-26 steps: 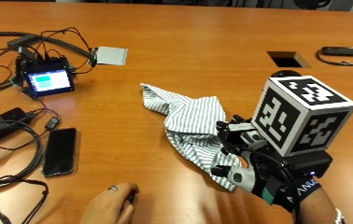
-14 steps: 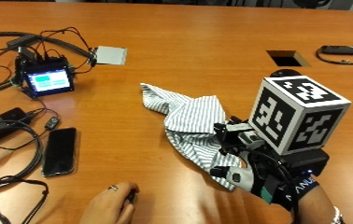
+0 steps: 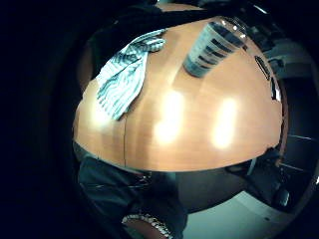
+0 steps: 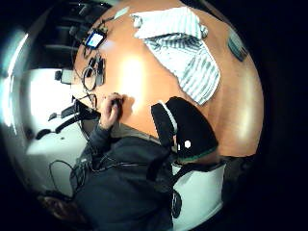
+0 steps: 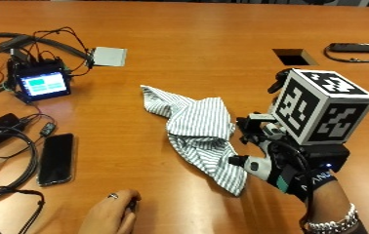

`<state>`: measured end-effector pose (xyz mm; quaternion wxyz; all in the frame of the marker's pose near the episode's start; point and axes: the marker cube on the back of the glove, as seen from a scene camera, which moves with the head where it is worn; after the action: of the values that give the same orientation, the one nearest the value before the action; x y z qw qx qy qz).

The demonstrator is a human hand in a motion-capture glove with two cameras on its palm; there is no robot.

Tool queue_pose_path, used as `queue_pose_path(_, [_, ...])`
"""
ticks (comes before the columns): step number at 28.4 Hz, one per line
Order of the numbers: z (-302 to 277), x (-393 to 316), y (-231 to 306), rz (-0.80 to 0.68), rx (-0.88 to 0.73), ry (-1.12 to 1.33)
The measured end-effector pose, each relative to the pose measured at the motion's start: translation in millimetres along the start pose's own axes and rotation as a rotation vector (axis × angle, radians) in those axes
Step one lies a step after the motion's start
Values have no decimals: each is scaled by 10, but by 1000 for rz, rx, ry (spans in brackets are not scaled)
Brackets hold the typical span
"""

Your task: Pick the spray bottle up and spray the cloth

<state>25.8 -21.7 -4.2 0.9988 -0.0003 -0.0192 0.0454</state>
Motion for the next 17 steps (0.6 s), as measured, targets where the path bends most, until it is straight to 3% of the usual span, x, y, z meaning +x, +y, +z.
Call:
queue_pose_path(9, [-84,301,-252,206,74,5])
queue_pose_path(17, [-196,652,-558,410,294,-189])
